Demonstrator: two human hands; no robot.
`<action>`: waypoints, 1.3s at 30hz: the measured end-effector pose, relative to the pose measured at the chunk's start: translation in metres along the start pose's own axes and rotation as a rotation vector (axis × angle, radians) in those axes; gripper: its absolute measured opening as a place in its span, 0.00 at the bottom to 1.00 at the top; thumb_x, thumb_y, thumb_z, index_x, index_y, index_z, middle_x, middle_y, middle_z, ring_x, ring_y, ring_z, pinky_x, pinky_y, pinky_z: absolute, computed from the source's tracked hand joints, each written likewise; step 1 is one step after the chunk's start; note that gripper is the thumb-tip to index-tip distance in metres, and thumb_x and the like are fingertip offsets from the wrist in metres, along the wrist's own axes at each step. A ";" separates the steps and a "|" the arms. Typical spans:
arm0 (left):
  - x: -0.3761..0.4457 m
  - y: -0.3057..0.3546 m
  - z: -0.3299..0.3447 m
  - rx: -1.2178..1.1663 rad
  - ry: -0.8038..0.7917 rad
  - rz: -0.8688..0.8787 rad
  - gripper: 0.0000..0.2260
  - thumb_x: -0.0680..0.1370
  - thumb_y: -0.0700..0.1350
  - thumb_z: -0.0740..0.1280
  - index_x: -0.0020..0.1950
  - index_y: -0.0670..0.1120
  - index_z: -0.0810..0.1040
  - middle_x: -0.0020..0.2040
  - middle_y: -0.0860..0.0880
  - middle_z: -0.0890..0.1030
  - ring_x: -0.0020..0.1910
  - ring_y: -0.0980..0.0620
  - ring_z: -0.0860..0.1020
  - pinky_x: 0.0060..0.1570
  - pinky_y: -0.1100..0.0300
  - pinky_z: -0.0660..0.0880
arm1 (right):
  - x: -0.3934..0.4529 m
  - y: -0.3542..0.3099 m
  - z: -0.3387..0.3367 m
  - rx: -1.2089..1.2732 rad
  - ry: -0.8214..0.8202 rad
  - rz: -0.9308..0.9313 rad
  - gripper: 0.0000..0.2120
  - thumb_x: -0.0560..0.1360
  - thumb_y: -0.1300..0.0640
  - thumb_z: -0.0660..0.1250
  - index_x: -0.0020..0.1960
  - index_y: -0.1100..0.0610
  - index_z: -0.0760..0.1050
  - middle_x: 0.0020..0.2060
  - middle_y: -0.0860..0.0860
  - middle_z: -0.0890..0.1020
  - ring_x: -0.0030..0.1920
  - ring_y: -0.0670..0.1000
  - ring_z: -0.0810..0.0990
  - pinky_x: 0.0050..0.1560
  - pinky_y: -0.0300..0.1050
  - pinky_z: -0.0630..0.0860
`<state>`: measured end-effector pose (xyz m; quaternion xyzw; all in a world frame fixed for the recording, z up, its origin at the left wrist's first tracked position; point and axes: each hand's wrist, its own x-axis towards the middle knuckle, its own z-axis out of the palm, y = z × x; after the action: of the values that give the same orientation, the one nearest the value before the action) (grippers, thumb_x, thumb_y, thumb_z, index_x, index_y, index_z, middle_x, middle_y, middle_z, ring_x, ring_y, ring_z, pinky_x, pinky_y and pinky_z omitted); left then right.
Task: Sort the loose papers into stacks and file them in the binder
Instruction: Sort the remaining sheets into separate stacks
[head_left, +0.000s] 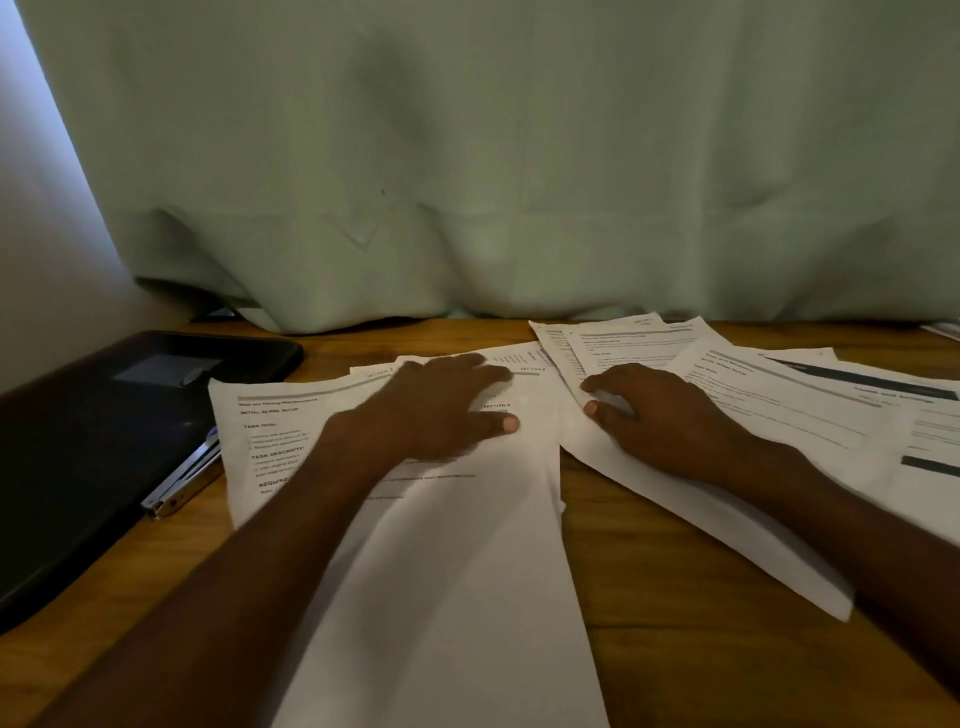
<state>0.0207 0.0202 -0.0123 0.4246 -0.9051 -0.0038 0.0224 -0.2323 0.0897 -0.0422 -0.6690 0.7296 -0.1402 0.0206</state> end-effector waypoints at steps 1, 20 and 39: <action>0.002 0.010 0.003 -0.044 -0.031 0.043 0.31 0.79 0.71 0.54 0.81 0.62 0.57 0.82 0.54 0.58 0.81 0.48 0.58 0.78 0.41 0.57 | -0.001 0.001 -0.001 -0.010 -0.010 -0.016 0.28 0.81 0.35 0.50 0.78 0.43 0.65 0.76 0.48 0.69 0.75 0.53 0.67 0.75 0.59 0.64; 0.013 0.026 0.008 0.151 0.024 -0.061 0.33 0.79 0.73 0.44 0.80 0.61 0.62 0.80 0.49 0.63 0.77 0.44 0.63 0.75 0.36 0.57 | 0.001 -0.003 -0.006 0.063 0.033 0.144 0.27 0.77 0.33 0.58 0.72 0.43 0.74 0.72 0.51 0.75 0.70 0.57 0.74 0.72 0.64 0.68; 0.011 0.019 0.015 0.141 0.024 -0.215 0.36 0.80 0.72 0.47 0.76 0.49 0.69 0.79 0.45 0.65 0.77 0.41 0.64 0.74 0.32 0.57 | -0.002 0.023 -0.010 0.088 0.077 -0.006 0.19 0.84 0.60 0.60 0.74 0.53 0.72 0.72 0.55 0.75 0.72 0.57 0.71 0.75 0.52 0.64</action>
<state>-0.0017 0.0236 -0.0260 0.5197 -0.8521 0.0625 0.0027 -0.2571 0.0946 -0.0384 -0.6636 0.7212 -0.1978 0.0213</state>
